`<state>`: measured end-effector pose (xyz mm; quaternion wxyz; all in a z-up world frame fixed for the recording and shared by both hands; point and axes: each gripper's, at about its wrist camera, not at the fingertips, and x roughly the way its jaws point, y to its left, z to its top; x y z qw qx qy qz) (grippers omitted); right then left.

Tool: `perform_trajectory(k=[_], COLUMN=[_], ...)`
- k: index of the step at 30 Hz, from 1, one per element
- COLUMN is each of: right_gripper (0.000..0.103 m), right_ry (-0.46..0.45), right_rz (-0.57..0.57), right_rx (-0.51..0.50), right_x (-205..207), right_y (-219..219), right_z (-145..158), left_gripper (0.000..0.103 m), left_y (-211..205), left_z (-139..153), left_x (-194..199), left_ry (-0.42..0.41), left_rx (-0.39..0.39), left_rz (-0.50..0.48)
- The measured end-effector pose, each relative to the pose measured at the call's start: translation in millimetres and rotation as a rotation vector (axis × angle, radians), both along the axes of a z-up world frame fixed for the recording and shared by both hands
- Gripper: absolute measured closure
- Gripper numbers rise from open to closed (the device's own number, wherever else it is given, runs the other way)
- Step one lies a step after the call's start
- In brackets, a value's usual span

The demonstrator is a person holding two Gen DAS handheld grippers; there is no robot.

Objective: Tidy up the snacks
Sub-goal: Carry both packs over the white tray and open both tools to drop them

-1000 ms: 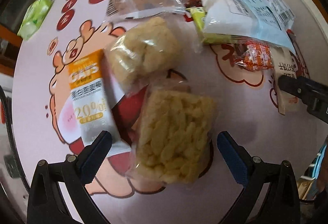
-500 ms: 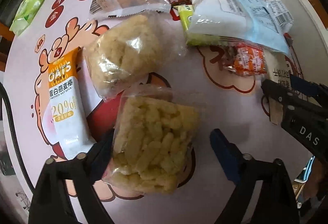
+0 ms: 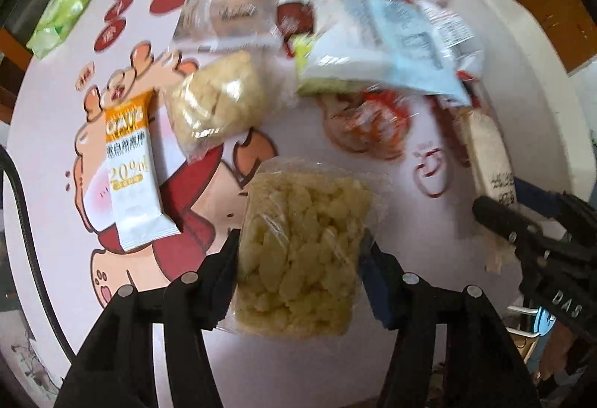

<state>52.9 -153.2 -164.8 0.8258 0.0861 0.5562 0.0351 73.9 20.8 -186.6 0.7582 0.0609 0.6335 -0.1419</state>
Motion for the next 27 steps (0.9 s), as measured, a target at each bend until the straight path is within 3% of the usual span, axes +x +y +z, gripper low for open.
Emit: perform_trajectory(k=[7,10,16,21,27], right_gripper=[0.047,0.047,0.047,0.046,0.046], right_ry=[-0.159,-0.234,-0.302,-0.324,-0.309], right_rz=[-0.030,-0.083,-0.210,-0.303,-0.400], right_rx=[-0.012,-0.046,-0.107,-0.171,-0.227], right_x=[-22,-36,-45,-40,-27], right_y=[-24,-43,-86,-120,-158], right_z=[54,80,108,119,115], left_gripper=[0.045,0.045,0.045,0.045,0.045], left_y=[-34,-62,-122,-179,-238], left_z=[72,94,130,146,148], left_x=[-7,0,20,28,45], left_ry=[-0.119,-0.174,-0.269,-0.308,-0.318], left_rx=[-0.073,-0.112,-0.188,-0.225,-0.247], left_rz=[-0.066,-0.114,-0.251,-0.354,-0.405])
